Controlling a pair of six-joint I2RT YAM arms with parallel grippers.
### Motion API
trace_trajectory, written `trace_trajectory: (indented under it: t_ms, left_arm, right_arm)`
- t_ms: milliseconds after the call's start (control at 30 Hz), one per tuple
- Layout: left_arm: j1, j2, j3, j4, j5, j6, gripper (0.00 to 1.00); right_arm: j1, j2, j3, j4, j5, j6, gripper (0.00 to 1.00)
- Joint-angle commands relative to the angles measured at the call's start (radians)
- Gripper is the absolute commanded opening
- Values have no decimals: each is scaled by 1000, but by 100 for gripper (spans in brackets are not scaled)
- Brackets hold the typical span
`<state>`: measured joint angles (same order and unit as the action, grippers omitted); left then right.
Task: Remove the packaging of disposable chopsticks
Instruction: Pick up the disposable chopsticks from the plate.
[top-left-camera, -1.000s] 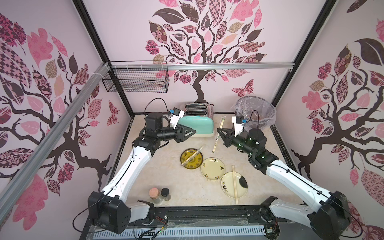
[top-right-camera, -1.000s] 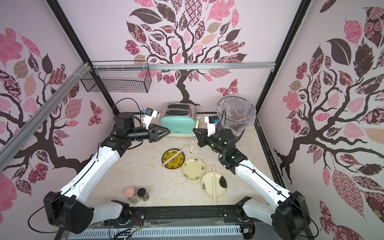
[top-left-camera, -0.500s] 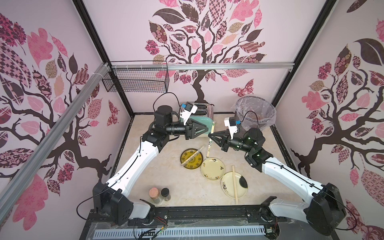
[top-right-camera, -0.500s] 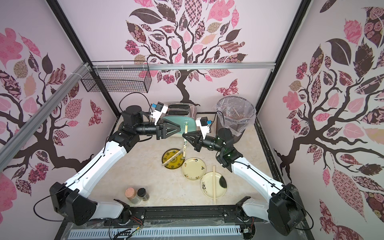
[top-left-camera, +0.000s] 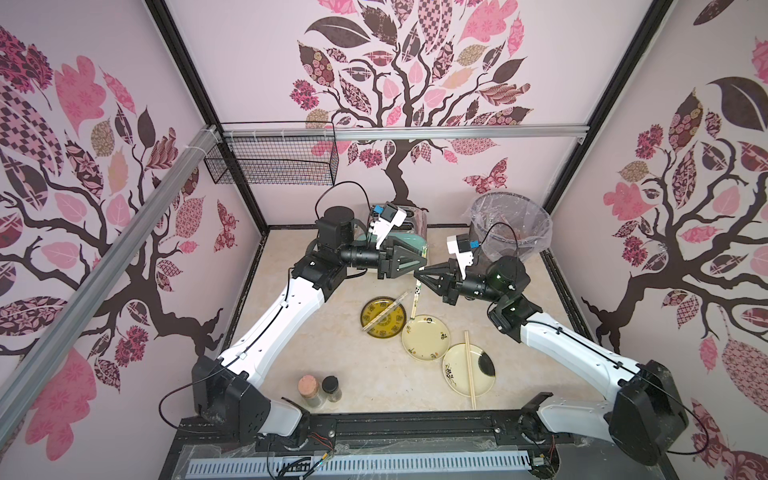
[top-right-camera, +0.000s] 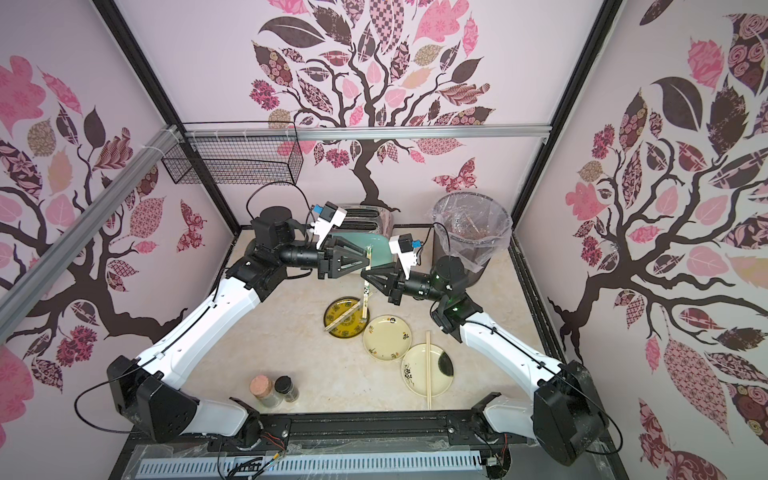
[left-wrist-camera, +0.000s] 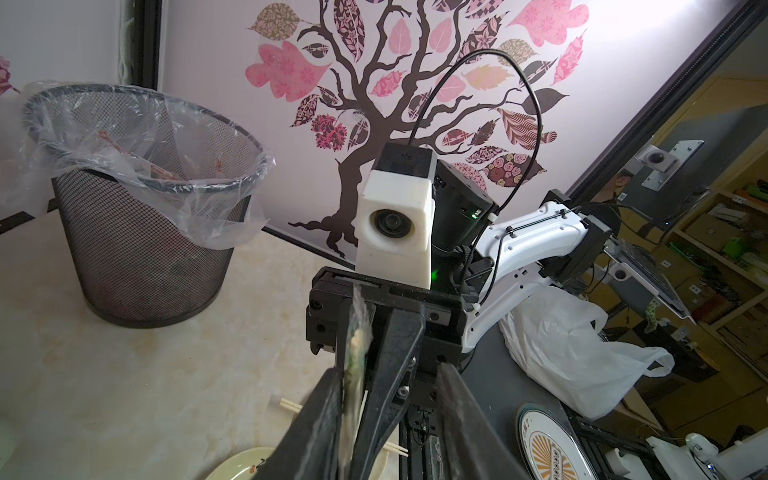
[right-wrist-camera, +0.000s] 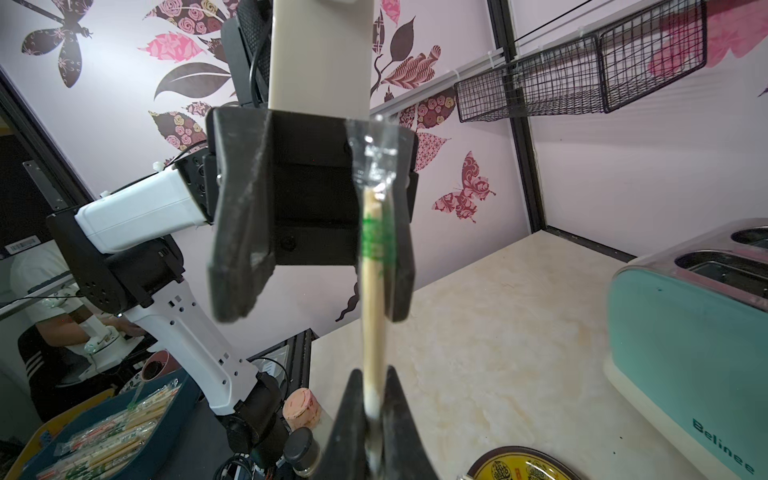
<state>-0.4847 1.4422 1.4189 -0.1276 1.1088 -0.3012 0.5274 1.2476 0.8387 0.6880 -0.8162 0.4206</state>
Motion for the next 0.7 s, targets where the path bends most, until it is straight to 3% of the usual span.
trace_trajectory:
  t_ms: [0, 100, 233, 367, 433, 533, 667]
  left_arm:
    - [-14, 29, 28, 24, 22, -12, 38]
    - [-15, 43, 38, 22, 19, -12, 27]
    - [-14, 48, 46, 12, 12, -3, 3]
    - [-15, 36, 55, -8, -28, 13, 0]
    - [-14, 20, 62, -11, -59, 18, 0]
    - [-6, 2, 81, -31, -96, 35, 0]
    - [15, -3, 94, -31, -100, 31, 0]
  right_arm:
    - [7, 3, 22, 44, -32, 19, 0]
    - [9, 3, 22, 43, -33, 20, 0]
    - [13, 3, 18, 41, -32, 20, 0]
    - [14, 2, 8, 35, -6, 21, 0]
    - [13, -7, -10, 26, 9, 20, 25]
    - [13, -30, -70, 15, 13, 24, 46]
    - [13, -47, -155, 89, -19, 103, 55]
